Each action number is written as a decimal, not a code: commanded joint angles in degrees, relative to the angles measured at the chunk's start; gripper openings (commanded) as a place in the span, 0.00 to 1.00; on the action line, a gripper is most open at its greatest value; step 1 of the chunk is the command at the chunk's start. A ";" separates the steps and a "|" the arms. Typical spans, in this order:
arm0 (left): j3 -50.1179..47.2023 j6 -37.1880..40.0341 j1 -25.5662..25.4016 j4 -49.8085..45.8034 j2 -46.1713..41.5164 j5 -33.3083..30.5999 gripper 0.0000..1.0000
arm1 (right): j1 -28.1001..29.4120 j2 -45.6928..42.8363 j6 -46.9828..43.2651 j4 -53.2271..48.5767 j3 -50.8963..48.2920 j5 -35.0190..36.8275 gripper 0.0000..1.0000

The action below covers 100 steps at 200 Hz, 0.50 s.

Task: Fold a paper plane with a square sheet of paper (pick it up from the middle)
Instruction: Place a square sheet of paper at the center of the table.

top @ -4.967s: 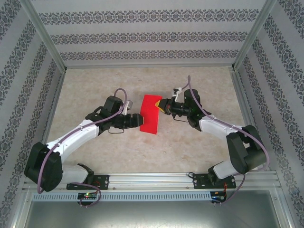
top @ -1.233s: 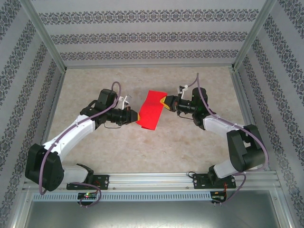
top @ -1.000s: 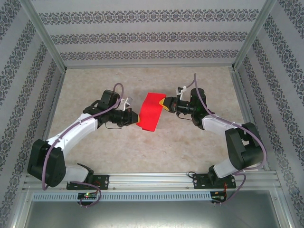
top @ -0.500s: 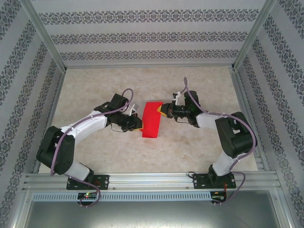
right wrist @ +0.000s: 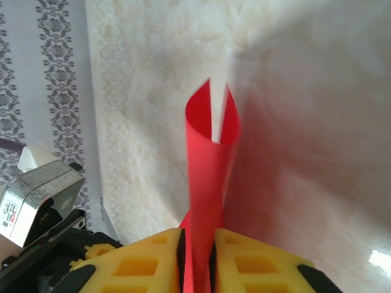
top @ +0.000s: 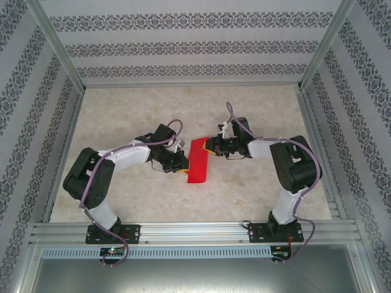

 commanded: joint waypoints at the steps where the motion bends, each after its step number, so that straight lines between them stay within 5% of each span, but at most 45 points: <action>1: 1.49 -1.58 -1.25 1.85 1.31 -1.19 0.12 | -0.08 0.89 -7.34 -7.18 2.24 3.23 0.24; 100: 0.44 -5.62 -2.98 5.73 4.50 -3.25 0.11 | -0.96 -6.23 -19.18 -32.55 8.13 22.78 0.51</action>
